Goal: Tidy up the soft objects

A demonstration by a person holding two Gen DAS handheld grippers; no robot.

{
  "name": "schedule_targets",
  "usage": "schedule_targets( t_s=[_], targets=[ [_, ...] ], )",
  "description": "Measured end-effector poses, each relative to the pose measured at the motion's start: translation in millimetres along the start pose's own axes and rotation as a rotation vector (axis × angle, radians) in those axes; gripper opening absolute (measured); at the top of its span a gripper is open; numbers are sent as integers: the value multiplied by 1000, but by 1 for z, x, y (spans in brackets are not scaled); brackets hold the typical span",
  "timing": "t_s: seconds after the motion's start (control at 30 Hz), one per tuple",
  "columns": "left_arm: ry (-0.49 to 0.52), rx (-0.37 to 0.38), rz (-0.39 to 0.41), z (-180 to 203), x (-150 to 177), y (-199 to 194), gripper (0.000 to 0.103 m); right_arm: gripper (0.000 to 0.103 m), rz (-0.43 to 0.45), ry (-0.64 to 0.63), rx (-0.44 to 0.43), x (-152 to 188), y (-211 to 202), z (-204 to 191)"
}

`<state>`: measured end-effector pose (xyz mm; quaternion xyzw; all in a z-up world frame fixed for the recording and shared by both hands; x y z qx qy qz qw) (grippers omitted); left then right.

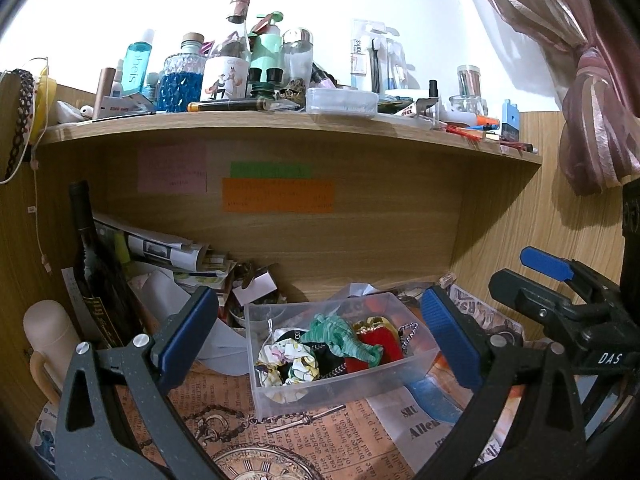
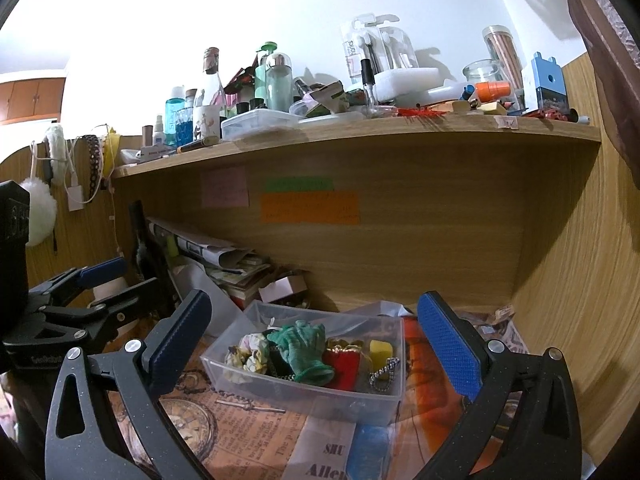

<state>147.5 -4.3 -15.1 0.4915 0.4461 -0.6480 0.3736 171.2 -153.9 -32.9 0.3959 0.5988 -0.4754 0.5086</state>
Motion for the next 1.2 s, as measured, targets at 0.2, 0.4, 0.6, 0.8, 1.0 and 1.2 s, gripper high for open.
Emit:
schedule_targets(
  t_s=[0.2, 0.4, 0.6, 0.8, 1.0, 1.2],
  targets=[
    [1, 4, -2, -1, 0, 0, 103, 103, -1, 0, 1, 0, 0, 0],
    [-1, 7, -3, -2, 1, 1, 103, 103, -2, 0, 0, 1, 0, 0],
    [-3, 18, -5, 1, 1, 2, 103, 103, -3, 0, 1, 1, 1, 1],
    [-6, 21, -2, 2, 1, 2, 103, 103, -7, 0, 4, 3, 3, 2],
    [-6, 31, -14, 2, 3, 5, 103, 103, -13, 0, 6, 5, 4, 3],
    [-24, 34, -18, -2, 4, 7, 103, 103, -23, -2, 6, 7, 7, 3]
  ],
)
Point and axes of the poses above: each gripper's, at about its wrist camera, not at the fingertips, and y roughly the way its jaws point, z to its right, x to its underside, the point moved 9 cm from there along y, roughly the way its jaws point, and after that the axes turned 15 degrees about x, right-handed, at the moved point
